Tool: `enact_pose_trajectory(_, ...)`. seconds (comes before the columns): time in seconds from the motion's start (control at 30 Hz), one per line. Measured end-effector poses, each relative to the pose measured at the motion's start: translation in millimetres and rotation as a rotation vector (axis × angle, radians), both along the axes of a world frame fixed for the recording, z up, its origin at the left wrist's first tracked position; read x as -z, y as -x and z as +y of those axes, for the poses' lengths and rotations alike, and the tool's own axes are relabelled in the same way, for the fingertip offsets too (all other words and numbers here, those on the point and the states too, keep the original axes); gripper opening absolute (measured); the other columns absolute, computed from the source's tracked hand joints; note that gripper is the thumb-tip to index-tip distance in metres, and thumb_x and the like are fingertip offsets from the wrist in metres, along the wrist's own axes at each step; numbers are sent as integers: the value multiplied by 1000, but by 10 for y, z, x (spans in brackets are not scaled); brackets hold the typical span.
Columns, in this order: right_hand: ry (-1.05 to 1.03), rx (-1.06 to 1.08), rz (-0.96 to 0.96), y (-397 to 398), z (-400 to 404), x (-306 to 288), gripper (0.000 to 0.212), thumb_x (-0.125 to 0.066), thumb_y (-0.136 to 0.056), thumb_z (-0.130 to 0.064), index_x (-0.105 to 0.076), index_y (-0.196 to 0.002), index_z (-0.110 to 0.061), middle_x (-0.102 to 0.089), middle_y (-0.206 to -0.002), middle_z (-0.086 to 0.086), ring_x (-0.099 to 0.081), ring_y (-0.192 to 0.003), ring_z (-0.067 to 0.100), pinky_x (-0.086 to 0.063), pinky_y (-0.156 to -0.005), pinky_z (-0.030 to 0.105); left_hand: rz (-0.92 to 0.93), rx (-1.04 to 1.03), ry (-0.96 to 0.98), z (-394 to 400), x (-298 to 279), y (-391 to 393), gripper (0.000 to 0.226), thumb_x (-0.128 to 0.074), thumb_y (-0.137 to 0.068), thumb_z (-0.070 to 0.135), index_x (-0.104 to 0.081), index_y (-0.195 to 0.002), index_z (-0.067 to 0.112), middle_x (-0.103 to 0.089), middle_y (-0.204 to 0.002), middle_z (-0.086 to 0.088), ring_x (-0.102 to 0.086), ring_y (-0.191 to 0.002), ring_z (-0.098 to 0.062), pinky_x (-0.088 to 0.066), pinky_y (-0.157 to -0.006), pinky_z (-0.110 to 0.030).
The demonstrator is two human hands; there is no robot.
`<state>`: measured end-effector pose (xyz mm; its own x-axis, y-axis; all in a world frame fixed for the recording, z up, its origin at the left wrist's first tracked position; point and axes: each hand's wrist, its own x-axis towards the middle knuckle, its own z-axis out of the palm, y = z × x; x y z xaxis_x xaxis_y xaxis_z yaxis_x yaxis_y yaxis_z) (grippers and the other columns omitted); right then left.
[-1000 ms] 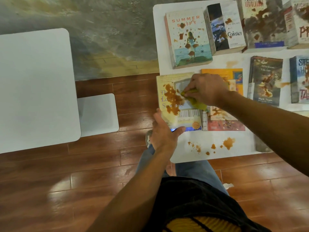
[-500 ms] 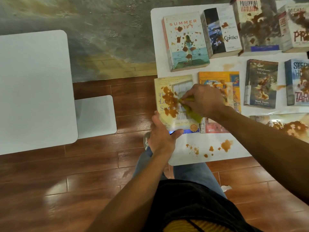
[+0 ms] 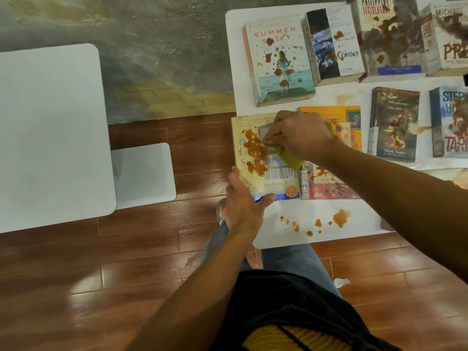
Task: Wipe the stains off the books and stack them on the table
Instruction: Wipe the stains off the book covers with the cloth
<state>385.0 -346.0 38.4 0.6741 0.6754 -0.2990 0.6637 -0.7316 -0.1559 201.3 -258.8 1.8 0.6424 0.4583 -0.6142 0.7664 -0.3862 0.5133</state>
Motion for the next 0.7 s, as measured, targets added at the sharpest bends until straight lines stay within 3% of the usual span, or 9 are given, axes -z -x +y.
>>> enact_pose_trajectory(0.07,-20,70,-37,9,18,5,22,-58,-98,-41,-72,-114,-35,-63,-112,-2,-64,-92,24,-41,-69,31,5,-4,1,11,2,-10,100,-82,-74,55,-18,-144,24,-55,-132,-1,-61,-115,-25,-55,-90,-51)
enact_pose_trajectory(0.23,-12,19,-23,110,21,33,26,-54,-100,-41,-69,-121,-34,-62,-116,0,-64,-93,25,-42,-71,32,14,14,-6,-14,-23,-34,100,-81,-74,56,-17,-144,23,-56,-132,-1,-61,-114,-26,-52,-94,-53)
enact_pose_trajectory(0.37,-21,186,-98,4,120,37,25,-54,-101,-40,-70,-119,-34,-63,-115,4,-63,-96,29,-47,-73,34,24,14,-6,1,-13,-17,99,-81,-75,55,-16,-144,24,-57,-130,0,-62,-113,-25,-53,-94,-51)
enact_pose_trajectory(0.47,18,92,-49,43,184,41,24,-55,-100,-41,-69,-119,-37,-62,-115,3,-63,-97,29,-48,-75,34,22,25,-17,-1,-13,1,99,-81,-75,55,-16,-144,24,-56,-129,0,-62,-112,-24,-53,-94,-51)
enact_pose_trajectory(0.6,39,206,-112,-63,229,59,20,-60,-99,-34,-71,-115,-35,-62,-111,6,-62,-92,28,-40,-68,33,18,5,10,1,-14,-9,97,-82,-75,53,-18,-143,25,-56,-129,1,-61,-113,-22,-53,-93,-50)
enact_pose_trajectory(0.7,46,119,-59,-33,300,68,20,-60,-98,-37,-71,-114,-35,-62,-112,5,-63,-94,28,-41,-70,32,13,3,27,7,-27,-14,95,-82,-76,52,-19,-143,24,-55,-130,1,-60,-114,-21,-54,-91,-44)
